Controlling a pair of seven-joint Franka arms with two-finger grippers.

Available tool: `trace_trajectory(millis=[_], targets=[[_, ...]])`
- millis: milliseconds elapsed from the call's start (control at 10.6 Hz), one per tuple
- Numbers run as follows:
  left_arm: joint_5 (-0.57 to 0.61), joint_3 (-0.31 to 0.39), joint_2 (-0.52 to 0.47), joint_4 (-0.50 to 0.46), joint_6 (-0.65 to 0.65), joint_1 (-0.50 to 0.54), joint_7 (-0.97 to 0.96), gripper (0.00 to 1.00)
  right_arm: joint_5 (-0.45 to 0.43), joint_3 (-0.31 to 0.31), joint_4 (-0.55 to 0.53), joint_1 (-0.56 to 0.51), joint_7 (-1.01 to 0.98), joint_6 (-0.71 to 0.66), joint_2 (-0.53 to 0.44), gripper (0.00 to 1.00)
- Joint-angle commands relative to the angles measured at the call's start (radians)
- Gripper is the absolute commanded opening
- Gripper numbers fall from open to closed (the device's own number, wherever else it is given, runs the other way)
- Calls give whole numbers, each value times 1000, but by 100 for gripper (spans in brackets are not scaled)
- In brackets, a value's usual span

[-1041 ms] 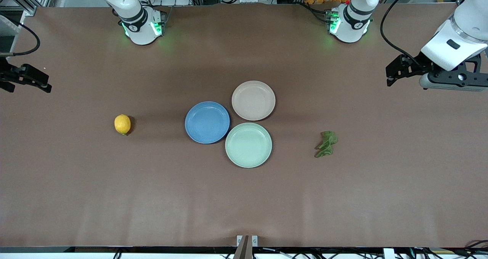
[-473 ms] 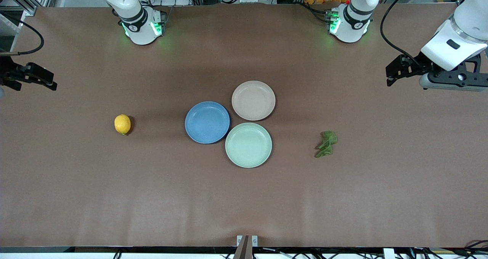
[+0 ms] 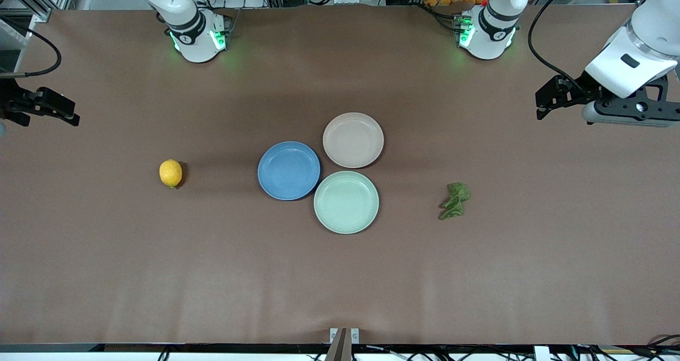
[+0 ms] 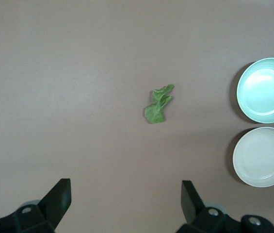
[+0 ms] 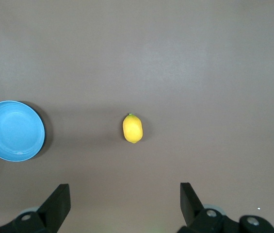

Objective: Pick lemon and lettuce from blue and beige plates

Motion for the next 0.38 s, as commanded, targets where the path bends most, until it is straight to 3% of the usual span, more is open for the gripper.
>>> trace_trajectory(millis=[0,284], targets=[[-28,8,0,13,-19,5,19,100,15,7,17,-9,12,-15,7,100],[-27,8,0,15,-19,5,16,100,28,5,17,-14,11,-15,7,100]])
